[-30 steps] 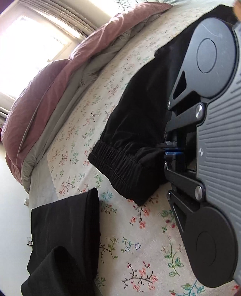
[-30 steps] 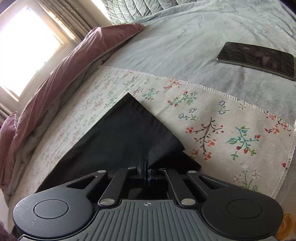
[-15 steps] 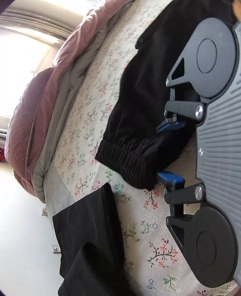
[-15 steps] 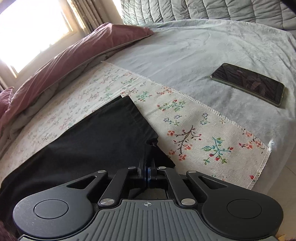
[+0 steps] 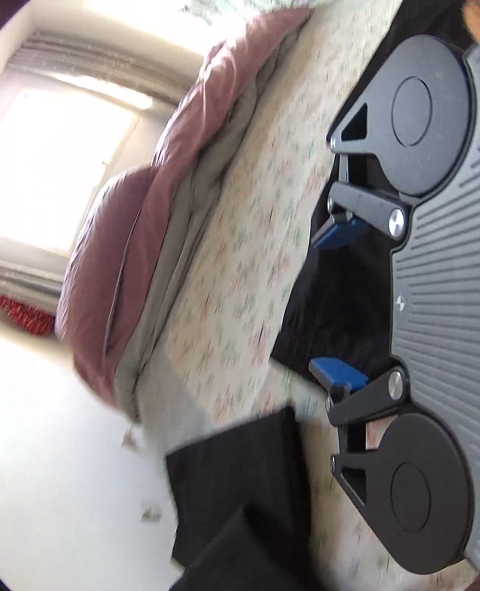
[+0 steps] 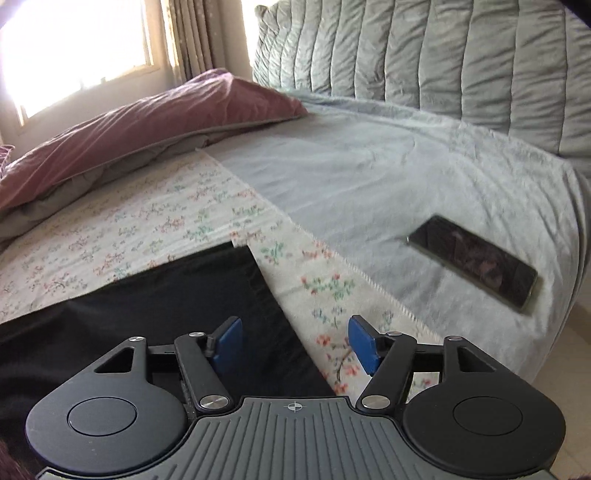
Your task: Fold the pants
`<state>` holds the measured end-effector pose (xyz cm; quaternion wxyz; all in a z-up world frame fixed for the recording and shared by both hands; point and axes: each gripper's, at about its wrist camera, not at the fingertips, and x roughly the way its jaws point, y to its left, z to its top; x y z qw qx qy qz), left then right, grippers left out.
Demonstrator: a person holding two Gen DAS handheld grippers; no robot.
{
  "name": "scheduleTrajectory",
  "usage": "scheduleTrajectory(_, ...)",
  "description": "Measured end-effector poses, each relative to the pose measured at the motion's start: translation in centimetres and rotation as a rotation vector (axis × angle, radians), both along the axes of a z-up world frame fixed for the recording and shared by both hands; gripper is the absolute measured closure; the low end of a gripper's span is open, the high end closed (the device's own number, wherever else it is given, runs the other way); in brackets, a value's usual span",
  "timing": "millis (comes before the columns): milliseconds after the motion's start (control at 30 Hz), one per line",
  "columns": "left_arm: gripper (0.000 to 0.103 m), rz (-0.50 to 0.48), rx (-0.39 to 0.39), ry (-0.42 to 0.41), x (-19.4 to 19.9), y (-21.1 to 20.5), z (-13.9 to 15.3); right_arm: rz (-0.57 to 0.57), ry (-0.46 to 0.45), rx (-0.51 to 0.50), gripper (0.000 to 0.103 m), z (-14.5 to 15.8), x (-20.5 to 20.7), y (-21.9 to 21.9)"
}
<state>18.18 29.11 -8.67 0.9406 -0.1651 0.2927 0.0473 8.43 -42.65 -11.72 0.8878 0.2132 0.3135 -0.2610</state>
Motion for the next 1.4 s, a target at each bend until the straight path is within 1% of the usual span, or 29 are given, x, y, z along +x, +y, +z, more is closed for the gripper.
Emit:
scheduleTrajectory(67,0.021,-0.046,-0.049,0.027,1.5,-0.9,-1.0,0.039,-0.040,0.004,0.039,0.9,1.4,0.1)
scheduleTrajectory(100,0.021,-0.056,-0.040,0.042,2.4,-1.4,-1.7,0.072,-0.056,0.021,0.039,1.1,2.4,0.2)
scheduleTrajectory(167,0.021,-0.040,0.016,0.084,3.9,-2.3,-3.4,0.167,-0.067,0.050,0.039,1.0,5.0,1.0)
scheduleTrajectory(267,0.023,0.028,0.049,0.207,5.6,-2.2,-6.2,0.330,-0.026,0.048,0.039,-0.5,9.8,2.8)
scheduleTrajectory(333,0.027,0.070,0.013,0.258,5.4,-1.1,-7.8,0.401,0.005,0.061,0.040,-2.0,13.1,3.7)
scheduleTrajectory(367,0.029,0.075,-0.012,0.256,4.9,-0.6,-8.3,0.414,0.022,0.072,0.040,-2.8,14.5,3.9)
scheduleTrajectory(400,0.030,0.072,-0.025,0.248,4.5,-0.1,-8.7,0.416,0.041,0.081,0.040,-3.6,15.8,3.8)
scheduleTrajectory(467,0.041,0.061,-0.012,0.239,3.9,0.3,-8.7,0.404,0.070,0.068,0.039,-5.2,18.0,3.6)
scheduleTrajectory(500,0.043,0.060,-0.006,0.241,3.7,0.5,-8.6,0.412,0.065,0.039,0.037,-5.4,18.7,3.7)
scheduleTrajectory(567,0.044,0.063,-0.018,0.245,3.7,1.0,-8.5,0.434,0.091,0.002,0.037,-5.1,20.1,3.9)
scheduleTrajectory(600,0.044,0.068,-0.030,0.246,3.5,1.3,-8.3,0.442,0.098,-0.003,0.040,-4.7,20.3,3.6)
scheduleTrajectory(633,0.044,0.074,-0.043,0.245,3.3,1.5,-8.1,0.439,0.083,-0.006,0.040,-4.2,20.4,3.2)
scheduleTrajectory(700,0.044,0.087,-0.056,0.237,3.0,1.2,-7.0,0.381,0.011,-0.002,0.040,-3.0,19.3,1.1)
scheduleTrajectory(767,0.041,0.058,-0.015,0.166,2.8,0.3,-5.5,0.304,-0.012,0.032,0.040,-2.7,18.5,-1.7)
scheduleTrajectory(800,0.039,0.051,0.024,0.134,2.8,-0.1,-4.6,0.271,-0.001,0.037,0.040,-2.9,18.1,-3.0)
scheduleTrajectory(833,0.035,0.048,0.064,0.114,3.0,-0.4,-3.8,0.240,0.018,0.030,0.040,-3.1,17.8,-4.2)
scheduleTrajectory(867,0.029,0.047,0.099,0.101,3.5,-0.6,-3.4,0.209,0.039,0.024,0.040,-3.4,17.6,-5.3)
scheduleTrajectory(933,0.025,0.071,0.133,0.111,5.2,-0.3,-3.4,0.166,0.065,0.052,0.040,-4.1,17.3,-7.2)
scheduleTrajectory(967,0.025,0.087,0.121,0.129,6.2,0.1,-3.7,0.165,0.066,0.080,0.043,-4.6,17.3,-7.7)
scheduleTrajectory(1033,0.025,0.094,0.092,0.167,8.0,0.8,-4.7,0.214,0.052,0.099,0.051,-5.1,17.7,-7.4)
scheduleTrajectory(1067,0.025,0.103,0.100,0.192,8.7,1.0,-5.4,0.239,0.048,0.091,0.060,-5.1,18.1,-6.6)
scheduleTrajectory(1100,0.025,0.111,0.126,0.218,9.4,0.9,-6.1,0.261,0.054,0.082,0.078,-5.2,18.6,-5.9)
scheduleTrajectory(1133,0.027,0.119,0.167,0.238,9.7,0.8,-6.7,0.276,0.077,0.069,0.089,-5.5,19.2,-5.1)
scheduleTrajectory(1167,0.040,0.133,0.210,0.256,9.9,0.6,-7.3,0.274,0.111,0.040,0.093,-5.8,19.7,-4.4)
scheduleTrajectory(1200,0.046,0.145,0.244,0.265,10.0,0.5,-7.8,0.276,0.123,0.013,0.094,-6.0,20.0,-4.0)
scheduleTrajectory(1233,0.052,0.142,0.257,0.254,9.8,0.3,-7.9,0.272,0.123,-0.004,0.098,-6.0,20.1,-3.8)
scheduleTrajectory(1267,0.069,0.139,0.261,0.237,9.4,0.3,-7.8,0.250,0.130,-0.013,0.103,-5.9,20.0,-3.9)
scheduleTrajectory(1333,0.078,0.143,0.269,0.221,8.9,0.1,-7.4,0.211,0.127,-0.030,0.103,-5.3,19.6,-4.4)
scheduleTrajectory(1400,0.080,0.151,0.273,0.212,8.9,-0.1,-7.2,0.176,0.142,-0.072,0.103,-4.8,19.1,-5.0)
